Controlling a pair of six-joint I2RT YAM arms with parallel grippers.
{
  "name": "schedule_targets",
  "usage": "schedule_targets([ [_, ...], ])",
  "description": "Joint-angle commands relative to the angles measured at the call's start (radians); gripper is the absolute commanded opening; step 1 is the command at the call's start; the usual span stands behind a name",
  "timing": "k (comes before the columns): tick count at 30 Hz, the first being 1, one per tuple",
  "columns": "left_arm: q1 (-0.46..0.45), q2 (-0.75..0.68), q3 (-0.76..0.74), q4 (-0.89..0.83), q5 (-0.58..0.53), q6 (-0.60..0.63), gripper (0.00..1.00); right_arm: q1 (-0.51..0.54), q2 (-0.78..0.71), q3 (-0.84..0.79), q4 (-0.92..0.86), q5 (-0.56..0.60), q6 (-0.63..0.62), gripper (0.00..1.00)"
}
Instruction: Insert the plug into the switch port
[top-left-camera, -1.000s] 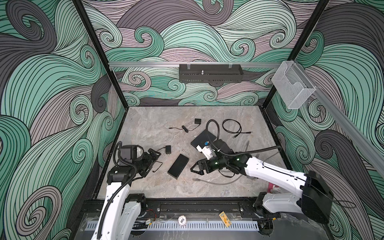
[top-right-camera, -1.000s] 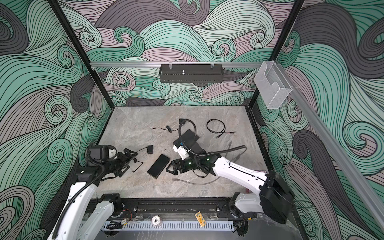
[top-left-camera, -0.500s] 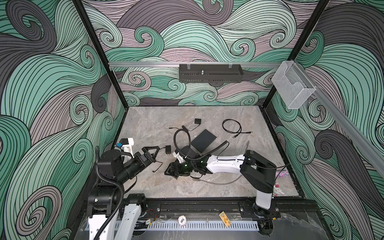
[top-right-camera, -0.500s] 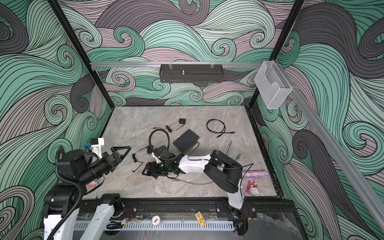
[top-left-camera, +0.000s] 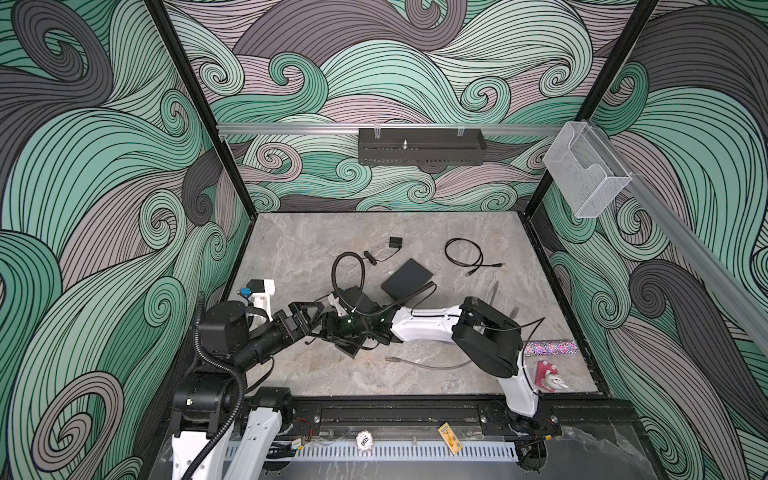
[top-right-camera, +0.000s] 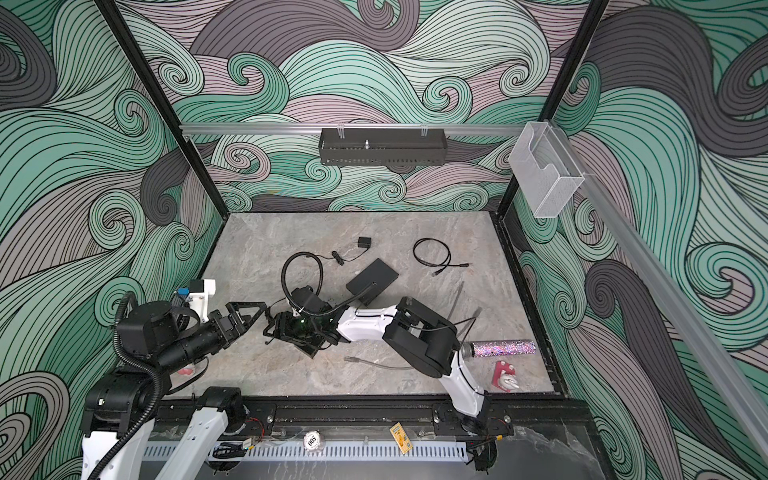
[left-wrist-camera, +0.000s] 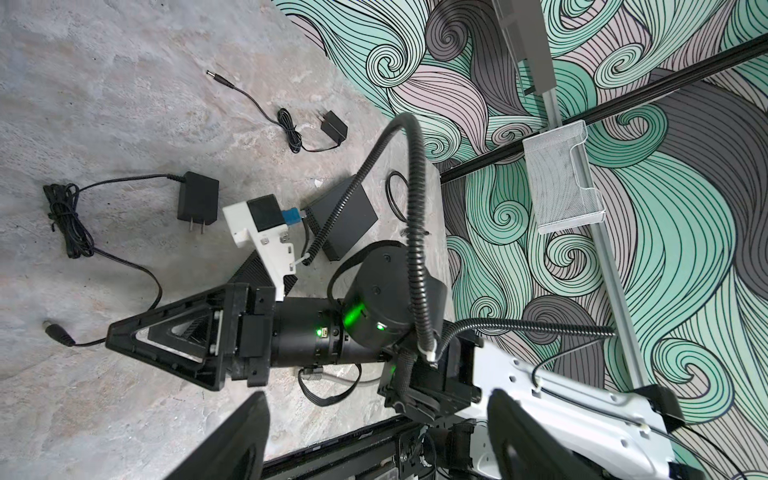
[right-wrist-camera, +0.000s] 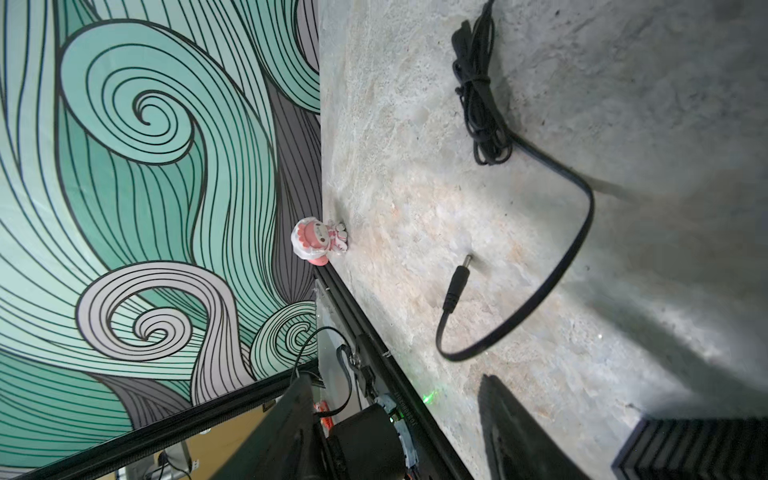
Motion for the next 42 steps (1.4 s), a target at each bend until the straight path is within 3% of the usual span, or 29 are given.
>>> schedule_targets([
  [1,-0.011,-0.009,0.031,-0.032,-0.016,0.039,0.84,0.003,0.024,0.022,0.007,0.035,0.037,0.62],
  [7,-0.013,-0.012,0.007,-0.021,-0.015,0.03,0.84,0.002,0.067,0.06,0.014,0.05,0.051,0.56],
  [17,-0.021,-0.009,-0.01,-0.044,-0.046,0.071,0.86,-0.033,0.054,0.019,0.118,0.012,0.045,0.06],
  [19,-0.022,-0.007,-0.016,-0.043,-0.053,0.077,0.86,-0.058,0.019,-0.02,0.122,0.004,0.022,0.0],
  [25,-0.024,-0.009,-0.092,0.031,-0.044,0.074,0.87,-0.165,-0.102,-0.159,0.14,-0.049,-0.04,0.0],
  [32,-0.024,-0.066,-0.355,0.271,-0.007,-0.048,0.77,-0.271,-0.19,-0.188,0.107,-0.201,-0.106,0.0],
  [42,-0.023,0.022,-0.618,0.649,0.064,-0.165,0.65,-0.294,-0.267,-0.152,0.006,-0.336,-0.174,0.0],
])
